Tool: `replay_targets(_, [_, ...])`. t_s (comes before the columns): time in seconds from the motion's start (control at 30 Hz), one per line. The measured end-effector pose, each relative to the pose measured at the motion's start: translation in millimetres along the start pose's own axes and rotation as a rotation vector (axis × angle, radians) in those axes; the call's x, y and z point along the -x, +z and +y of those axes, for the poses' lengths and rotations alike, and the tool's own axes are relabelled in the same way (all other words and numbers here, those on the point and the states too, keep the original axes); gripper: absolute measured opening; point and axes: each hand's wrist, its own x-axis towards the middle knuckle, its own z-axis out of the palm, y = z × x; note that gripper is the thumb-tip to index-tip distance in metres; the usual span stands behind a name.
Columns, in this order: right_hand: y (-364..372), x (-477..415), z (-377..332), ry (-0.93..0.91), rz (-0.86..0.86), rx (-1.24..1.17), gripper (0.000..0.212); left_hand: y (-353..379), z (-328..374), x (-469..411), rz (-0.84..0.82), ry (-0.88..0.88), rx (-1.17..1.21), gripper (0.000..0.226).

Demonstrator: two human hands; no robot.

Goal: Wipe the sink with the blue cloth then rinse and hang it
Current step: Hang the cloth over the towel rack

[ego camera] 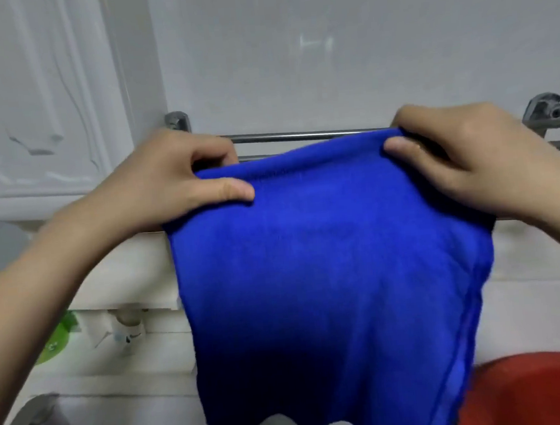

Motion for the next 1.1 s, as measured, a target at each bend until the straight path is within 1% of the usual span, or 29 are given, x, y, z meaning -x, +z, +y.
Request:
replay_targets(0.1, [11.5,-7.2,4.4,-0.035,-0.114,0.052,0.031,10.1,-13.5,-12.4,-0.103,-0.013,0.000,0.040])
replay_targets(0.17, [15.6,-3.0,6.1,-0.035,-0.169,0.001,0.028,13.9,-18.6,-11.5,-0.105,0.013,0.001,0.039])
replay_targets(0.23, [14.6,-0.7,8.7,-0.001,-0.178,-0.094,0.025,12.7,-19.8,-10.7,-0.057,0.093,-0.009,0.036])
replay_targets(0.27, [13.6,-0.6,9.0,0.005,-0.173,-0.136,0.030,11.2,-18.9,-10.8,-0.035,0.148,-0.021,0.039])
replay_targets(0.3, [12.5,-1.6,8.3,-0.015,-0.150,-0.160,0.034,10.1,-18.6,-11.4,-0.021,0.198,-0.036,0.039])
replay_targets(0.33, [11.9,-3.2,7.3,-0.065,-0.128,-0.160,0.034,10.3,-18.6,-11.5,-0.015,0.229,-0.045,0.037])
replay_targets(0.37, [12.3,-4.0,7.4,-0.133,-0.116,-0.142,0.029,11.2,-18.2,-10.8,-0.017,0.239,-0.044,0.032])
replay_targets(0.4, [14.7,-3.4,7.3,-0.183,-0.125,-0.156,0.022,12.2,-17.7,-9.5,-0.023,0.233,-0.031,0.025])
replay_targets(0.43, [16.2,-1.7,7.7,-0.181,-0.151,-0.205,0.017,12.4,-16.4,-7.9,-0.036,0.216,-0.006,0.018])
replay_targets(0.47, [16.7,0.5,8.0,-0.127,-0.181,-0.299,0.016,12.1,-15.1,-5.9,-0.058,0.190,0.025,0.012])
replay_targets(0.53, [18.0,7.2,10.2,-0.015,-0.194,-0.472,0.027,9.5,-14.0,-0.3,-0.097,0.122,0.070,0.005])
replay_targets(0.6, [18.1,14.8,11.8,-0.008,-0.170,-0.516,0.038,6.2,-15.4,9.4,-0.106,0.074,0.090,0.007])
replay_targets(0.63, [16.9,18.4,12.8,-0.011,-0.164,-0.518,0.038,5.2,-16.1,15.5,-0.093,0.074,0.087,0.007])
replay_targets(0.7, [12.6,25.8,11.3,0.001,-0.174,-0.530,0.029,5.2,-17.4,29.9,-0.046,0.063,0.078,0.017])
replay_targets(0.77, [11.3,32.6,9.6,0.012,-0.162,-0.481,0.020,5.9,-18.7,39.8,-0.012,0.057,0.076,0.024])
replay_targets(0.87, [12.1,34.9,7.7,0.076,-0.074,-0.451,0.004,5.7,-18.5,37.2,0.026,0.043,0.066,0.020])
replay_targets(0.93, [11.5,30.5,9.2,0.128,0.002,-0.443,0.014,2.8,-17.8,25.5,0.070,0.002,0.076,0.009])
replay_targets(0.97, [10.6,26.7,10.2,0.161,0.044,-0.437,0.014,0.7,-18.3,19.0,0.097,-0.012,0.076,0.006])
replay_targets(1.03, [8.3,17.3,12.8,0.164,0.111,-0.413,0.011,-1.4,-20.0,8.2,0.130,-0.028,0.070,0.005])
replay_targets(1.07, [6.9,13.0,13.8,0.155,0.102,-0.402,0.009,-1.5,-19.6,5.8,0.124,-0.025,0.061,0.005])
replay_targets(1.1, [5.9,10.1,14.2,0.131,0.048,-0.395,0.010,-1.1,-19.2,5.0,0.101,-0.004,0.039,0.007])
